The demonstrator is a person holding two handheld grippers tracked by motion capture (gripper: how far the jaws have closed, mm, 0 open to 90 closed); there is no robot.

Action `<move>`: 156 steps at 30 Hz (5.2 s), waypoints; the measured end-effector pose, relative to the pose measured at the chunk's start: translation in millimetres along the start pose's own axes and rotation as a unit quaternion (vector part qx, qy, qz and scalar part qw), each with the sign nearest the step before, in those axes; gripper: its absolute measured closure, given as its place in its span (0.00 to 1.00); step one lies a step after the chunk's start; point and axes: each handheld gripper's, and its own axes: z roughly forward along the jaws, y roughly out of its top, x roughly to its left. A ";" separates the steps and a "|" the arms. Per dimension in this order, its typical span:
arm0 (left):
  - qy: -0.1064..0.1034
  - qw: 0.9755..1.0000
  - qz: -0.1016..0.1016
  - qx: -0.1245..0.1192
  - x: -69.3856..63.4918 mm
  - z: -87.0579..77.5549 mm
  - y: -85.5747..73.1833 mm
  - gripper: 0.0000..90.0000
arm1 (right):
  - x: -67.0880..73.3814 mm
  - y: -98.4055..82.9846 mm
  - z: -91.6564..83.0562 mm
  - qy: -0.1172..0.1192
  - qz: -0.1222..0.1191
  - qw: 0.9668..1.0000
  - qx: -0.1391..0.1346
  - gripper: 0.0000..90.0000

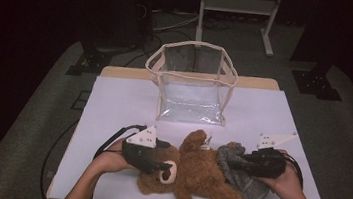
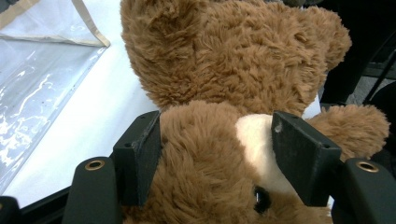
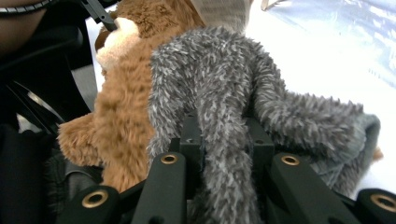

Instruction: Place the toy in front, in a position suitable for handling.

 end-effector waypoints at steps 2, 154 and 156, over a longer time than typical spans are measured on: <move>0.001 1.000 -0.002 -0.001 0.8 0.1 0.0 0.38 | 0.2 -8.1 -1.6 0.002 0.008 1.000 -0.001 0.82; 0.019 0.999 0.028 0.006 3.0 -5.5 -10.7 0.28 | 23.2 27.7 16.4 -0.033 -0.053 0.998 0.027 0.83; 0.022 0.999 0.027 0.010 3.1 -4.0 -10.8 0.26 | 17.3 33.2 19.2 -0.035 -0.051 0.998 0.025 0.83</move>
